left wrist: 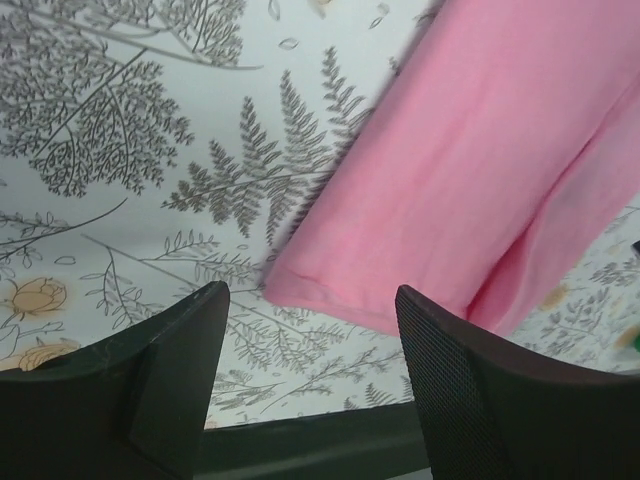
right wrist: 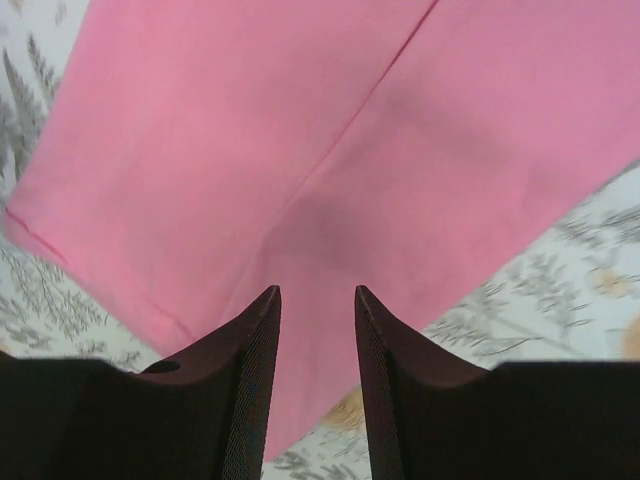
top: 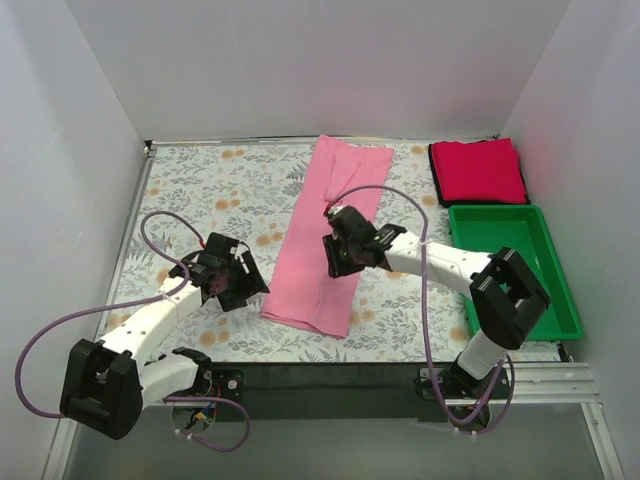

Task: Fold and stack the t-shirts
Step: Fold the tshirt

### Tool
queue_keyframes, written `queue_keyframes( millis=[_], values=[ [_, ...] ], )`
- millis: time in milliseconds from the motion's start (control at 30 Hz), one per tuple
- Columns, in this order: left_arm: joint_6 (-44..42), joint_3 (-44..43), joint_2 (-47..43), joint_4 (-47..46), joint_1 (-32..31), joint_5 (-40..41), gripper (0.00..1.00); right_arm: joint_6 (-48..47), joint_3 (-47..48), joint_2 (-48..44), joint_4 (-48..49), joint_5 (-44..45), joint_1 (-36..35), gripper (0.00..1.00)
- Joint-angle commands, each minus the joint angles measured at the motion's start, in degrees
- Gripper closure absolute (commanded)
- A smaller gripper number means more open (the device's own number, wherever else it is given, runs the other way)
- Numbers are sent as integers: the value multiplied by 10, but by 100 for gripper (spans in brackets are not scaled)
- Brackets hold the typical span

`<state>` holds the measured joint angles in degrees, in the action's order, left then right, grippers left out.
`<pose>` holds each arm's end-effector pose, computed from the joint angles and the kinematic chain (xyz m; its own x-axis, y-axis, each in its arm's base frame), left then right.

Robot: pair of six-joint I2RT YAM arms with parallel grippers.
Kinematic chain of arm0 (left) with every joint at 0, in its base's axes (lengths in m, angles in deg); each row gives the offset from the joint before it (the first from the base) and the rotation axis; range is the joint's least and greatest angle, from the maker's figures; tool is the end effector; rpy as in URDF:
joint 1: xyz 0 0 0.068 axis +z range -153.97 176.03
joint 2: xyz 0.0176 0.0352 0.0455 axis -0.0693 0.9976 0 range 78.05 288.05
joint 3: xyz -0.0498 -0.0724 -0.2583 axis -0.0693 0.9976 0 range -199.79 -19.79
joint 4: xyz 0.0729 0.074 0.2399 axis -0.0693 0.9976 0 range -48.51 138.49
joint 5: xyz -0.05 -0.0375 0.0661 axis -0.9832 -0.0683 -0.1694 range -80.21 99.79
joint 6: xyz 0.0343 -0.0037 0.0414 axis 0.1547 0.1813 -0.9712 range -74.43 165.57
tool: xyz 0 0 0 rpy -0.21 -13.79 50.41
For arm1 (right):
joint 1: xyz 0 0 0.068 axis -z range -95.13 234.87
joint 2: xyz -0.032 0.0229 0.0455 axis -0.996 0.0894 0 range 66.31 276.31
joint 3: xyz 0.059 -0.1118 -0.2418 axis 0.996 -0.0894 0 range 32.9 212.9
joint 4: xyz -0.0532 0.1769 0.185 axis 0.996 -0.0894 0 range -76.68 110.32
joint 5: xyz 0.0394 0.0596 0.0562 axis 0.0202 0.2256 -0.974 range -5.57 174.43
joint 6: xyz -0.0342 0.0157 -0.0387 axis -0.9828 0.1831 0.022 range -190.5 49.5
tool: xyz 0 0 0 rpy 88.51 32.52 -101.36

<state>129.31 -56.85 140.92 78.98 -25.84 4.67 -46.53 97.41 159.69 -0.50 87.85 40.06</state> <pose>0.1802 -0.0758 0.1981 -0.4962 -0.8677 0.0303 -0.7796 0.4299 -0.4554 0.2497 0.2451 0.2278 -0.7690 -0.1922 -0.6096 -0.3979 0.8903 0.2212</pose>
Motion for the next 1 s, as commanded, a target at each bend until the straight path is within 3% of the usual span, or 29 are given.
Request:
queue_keyframes(
  millis=[0, 300, 567, 733, 967],
  values=[
    [-31, 15, -18, 14, 7, -22, 37, 81, -12, 9, -33, 40, -75, 64],
    [-28, 31, -12, 10, 7, -69, 37, 94, -35, 67, -84, 48, -143, 64],
    [20, 46, -26, 8, -29, -112, 37, 69, -147, -43, -129, 70, -141, 65],
    [53, 58, -45, 7, -41, -107, 37, 78, -127, -108, -137, 57, -142, 65],
    [55, 46, -43, 13, -41, -100, 37, 81, -100, -99, -137, 31, -152, 70]
  ],
)
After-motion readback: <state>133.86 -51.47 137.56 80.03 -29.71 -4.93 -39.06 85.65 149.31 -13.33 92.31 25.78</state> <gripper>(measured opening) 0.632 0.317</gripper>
